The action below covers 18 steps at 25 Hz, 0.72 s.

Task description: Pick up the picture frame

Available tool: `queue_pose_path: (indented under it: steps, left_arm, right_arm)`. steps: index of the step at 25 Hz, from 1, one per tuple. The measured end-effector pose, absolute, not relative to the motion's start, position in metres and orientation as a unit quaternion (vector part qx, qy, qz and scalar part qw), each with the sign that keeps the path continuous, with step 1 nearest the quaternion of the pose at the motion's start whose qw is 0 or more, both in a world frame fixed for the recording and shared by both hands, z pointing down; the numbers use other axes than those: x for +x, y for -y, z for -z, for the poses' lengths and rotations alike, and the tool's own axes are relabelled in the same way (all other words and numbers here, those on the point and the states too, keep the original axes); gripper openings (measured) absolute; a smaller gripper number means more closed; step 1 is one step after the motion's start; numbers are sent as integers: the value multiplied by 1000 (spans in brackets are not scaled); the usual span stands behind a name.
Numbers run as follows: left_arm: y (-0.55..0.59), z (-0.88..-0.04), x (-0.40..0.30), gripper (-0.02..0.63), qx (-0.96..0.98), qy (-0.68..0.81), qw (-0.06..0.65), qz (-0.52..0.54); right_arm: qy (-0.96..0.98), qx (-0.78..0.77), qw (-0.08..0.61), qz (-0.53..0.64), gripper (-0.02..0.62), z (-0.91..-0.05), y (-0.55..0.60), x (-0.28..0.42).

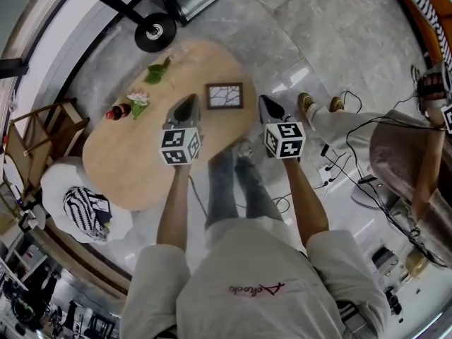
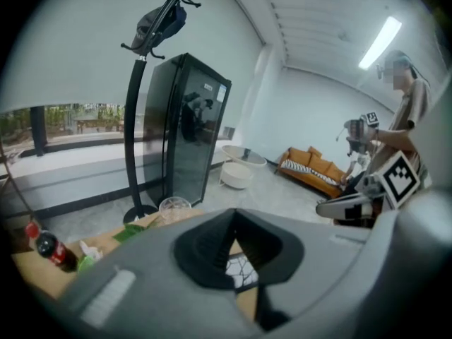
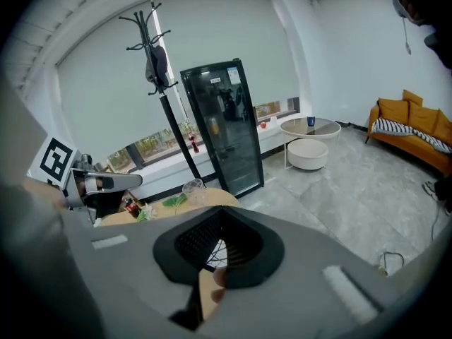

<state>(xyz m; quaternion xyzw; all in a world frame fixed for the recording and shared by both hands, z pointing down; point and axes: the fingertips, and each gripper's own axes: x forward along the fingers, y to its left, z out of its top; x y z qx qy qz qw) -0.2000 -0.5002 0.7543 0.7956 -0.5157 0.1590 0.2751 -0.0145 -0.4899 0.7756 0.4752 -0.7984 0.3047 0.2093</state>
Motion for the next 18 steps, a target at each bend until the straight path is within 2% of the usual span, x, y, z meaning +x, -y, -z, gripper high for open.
queue_pose_path:
  steps: [18]
  left_arm:
    - [483,-897,-209,2,776,492,342,-199]
  right_arm:
    - [777,463,244,-348,5,-901,475,-35]
